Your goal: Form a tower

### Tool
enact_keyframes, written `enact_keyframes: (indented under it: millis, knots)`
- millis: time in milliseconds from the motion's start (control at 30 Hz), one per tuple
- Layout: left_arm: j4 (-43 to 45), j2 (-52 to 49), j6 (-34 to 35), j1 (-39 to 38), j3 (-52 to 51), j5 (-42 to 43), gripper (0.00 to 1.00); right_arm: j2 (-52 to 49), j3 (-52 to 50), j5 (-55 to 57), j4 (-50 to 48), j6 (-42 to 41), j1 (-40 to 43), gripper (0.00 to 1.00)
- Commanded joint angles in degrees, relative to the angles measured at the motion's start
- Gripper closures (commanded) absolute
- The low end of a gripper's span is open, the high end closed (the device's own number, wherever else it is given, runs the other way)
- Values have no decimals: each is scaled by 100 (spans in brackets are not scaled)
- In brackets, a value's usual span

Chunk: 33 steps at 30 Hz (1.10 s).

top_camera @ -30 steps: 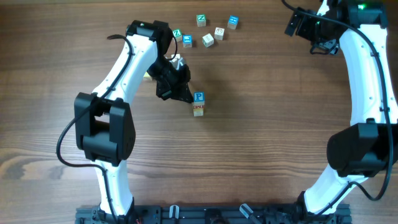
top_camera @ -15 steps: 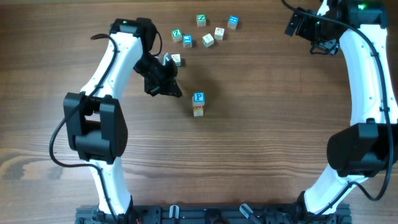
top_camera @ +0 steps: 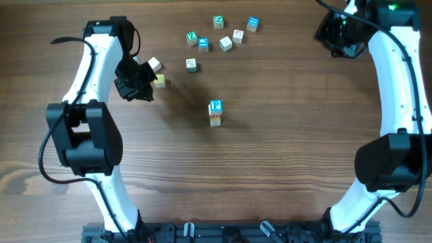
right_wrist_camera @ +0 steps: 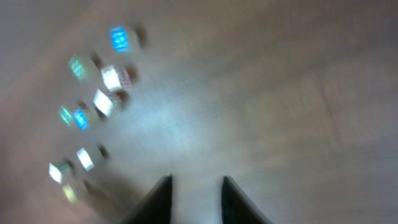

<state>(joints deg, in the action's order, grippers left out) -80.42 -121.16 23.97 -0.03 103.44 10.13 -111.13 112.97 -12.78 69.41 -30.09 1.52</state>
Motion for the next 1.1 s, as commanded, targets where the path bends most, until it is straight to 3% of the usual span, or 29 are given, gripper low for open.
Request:
enact_keyframes:
  millis: [0, 67, 267, 300, 400, 467, 533, 700, 867, 1067]
  knots:
    - [269, -2, 225, 15, -37, -640, 84, -4, -107, -151, 466, 466, -203, 95]
    - [420, -2, 225, 15, -37, -643, 82, -4, -291, -149, 634, 723, -356, 96]
    - [787, -2, 225, 35, -37, -1180, 57, -4, -863, -151, 538, 761, -876, 96]
    - [811, -2, 229, 55, -37, -1224, 57, -4, -887, -149, 503, 787, -964, 96]
    - [863, -2, 400, 140, -37, -1567, 50, -4, -922, -151, 354, 1453, -1191, 96]
    - [894, -2, 448, 229, -37, -1602, 37, -4, -920, -151, 234, 1648, -1274, 93]
    - [868, -2, 501, 315, -37, -1600, 0, -4, -922, -463, 219, 1639, -1287, 94]
    - [911, -2, 501, 319, -37, -1600, 0, -4, -962, -542, 227, 1644, -1298, 95]
    - [911, -2, 501, 319, -37, -1600, 0, -4, -1231, -1344, 142, 1993, -1386, 88]
    - [911, -2, 501, 319, -37, -1600, 0, -4, -1644, -1580, 37, 2100, -1674, 88]
